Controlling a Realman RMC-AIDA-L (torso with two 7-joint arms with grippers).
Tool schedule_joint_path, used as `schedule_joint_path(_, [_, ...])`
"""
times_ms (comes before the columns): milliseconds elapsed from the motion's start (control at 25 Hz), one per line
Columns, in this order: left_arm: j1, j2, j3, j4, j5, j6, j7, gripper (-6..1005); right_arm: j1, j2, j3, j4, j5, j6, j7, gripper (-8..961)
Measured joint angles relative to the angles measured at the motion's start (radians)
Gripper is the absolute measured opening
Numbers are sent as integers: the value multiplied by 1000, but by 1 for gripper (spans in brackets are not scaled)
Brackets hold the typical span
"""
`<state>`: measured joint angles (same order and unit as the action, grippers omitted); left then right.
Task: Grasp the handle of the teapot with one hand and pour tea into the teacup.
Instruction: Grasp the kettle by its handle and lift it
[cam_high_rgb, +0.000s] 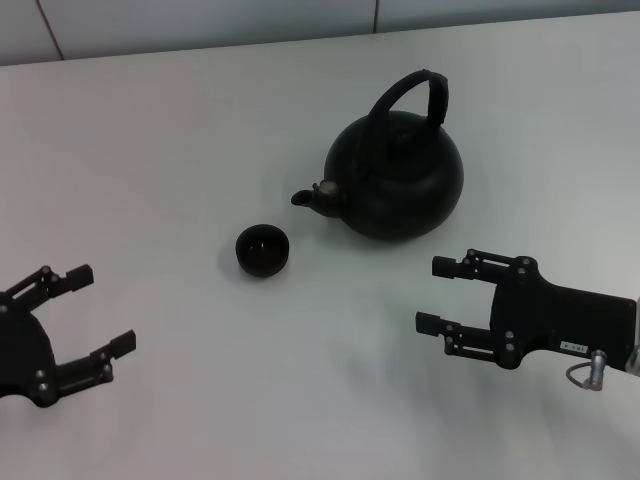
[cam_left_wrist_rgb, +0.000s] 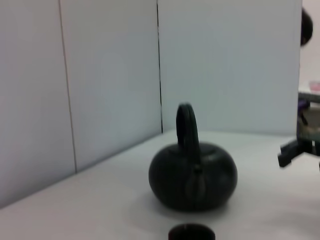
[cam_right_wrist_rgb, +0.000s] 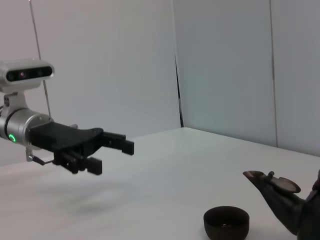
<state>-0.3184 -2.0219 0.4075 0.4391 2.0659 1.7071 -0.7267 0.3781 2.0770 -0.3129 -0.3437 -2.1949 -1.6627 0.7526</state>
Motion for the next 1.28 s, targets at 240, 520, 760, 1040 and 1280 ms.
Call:
schedule_joint_path(240, [-1, 0, 1, 1, 19, -8, 11, 866, -1, 0, 0, 0, 0, 0, 0, 691])
schedule_joint_path(520, [-9, 0, 9, 2, 42, -16, 16, 866, -3, 0, 0, 3, 0, 1, 0, 692])
schedule_joint_path(760, [-11, -2, 39, 14, 44, -31, 17, 866, -2, 0, 0, 0, 0, 2, 1, 692])
schedule_joint_path(1040, [-13, -6, 40, 15, 43, -39, 17, 866, -11, 2, 1, 5, 30, 0, -5, 691])
schedule_joint_path(1280, [-13, -7, 37, 15, 43, -43, 17, 866, -74, 5, 2, 143, 253, 0, -179, 691])
